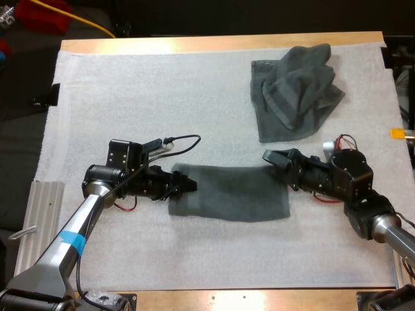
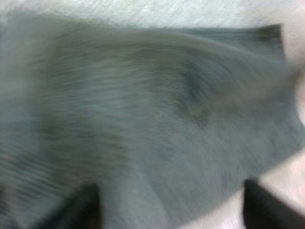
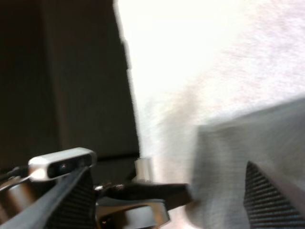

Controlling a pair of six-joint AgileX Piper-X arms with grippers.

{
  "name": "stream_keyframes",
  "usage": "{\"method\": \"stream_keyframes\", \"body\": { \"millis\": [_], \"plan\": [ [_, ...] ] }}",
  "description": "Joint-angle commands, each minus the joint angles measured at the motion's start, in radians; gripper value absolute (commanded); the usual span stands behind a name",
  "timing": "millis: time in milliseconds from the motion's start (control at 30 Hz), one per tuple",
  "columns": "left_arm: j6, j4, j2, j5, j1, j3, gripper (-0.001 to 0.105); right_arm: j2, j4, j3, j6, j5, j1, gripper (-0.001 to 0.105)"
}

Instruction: Pick towel from pile, fold and stack

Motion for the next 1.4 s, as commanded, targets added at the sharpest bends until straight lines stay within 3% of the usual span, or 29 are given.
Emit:
{"method": "stream_keyframes", "body": {
  "millis": [0, 100, 300, 600, 967, 1200, 1367],
  "plan": [
    [0.021, -0.002, -0.01, 0.042, 0.0, -0.008, 0.068, -0.012, -0.032, -0.007, -0.006, -0.032, -0.007, 0.066],
    [0.042, 0.023, -0.04, 0.081, 0.003, -0.009, 0.068, -0.043, -0.012, -0.007, -0.056, -0.076, -0.007, 0.066],
    [0.125, 0.132, -0.165, 0.079, 0.003, -0.009, 0.068, -0.147, 0.111, -0.007, -0.122, -0.083, -0.007, 0.063],
    [0.127, 0.296, -0.444, 0.072, 0.003, -0.009, 0.068, -0.328, 0.34, -0.007, -0.262, -0.083, -0.007, 0.062],
    [0.098, 0.479, -0.804, -0.095, 0.003, -0.009, 0.068, -0.544, 0.72, -0.007, -0.463, -0.031, -0.007, 0.062],
    [0.091, 0.567, -0.94, -0.175, 0.003, -0.009, 0.068, -0.655, 0.92, -0.007, -0.545, 0.112, -0.007, 0.062],
    [0.091, 0.574, -0.954, -0.243, 0.003, -0.009, 0.068, -0.682, 0.981, -0.007, -0.563, 0.228, -0.007, 0.062]
  ]
}}
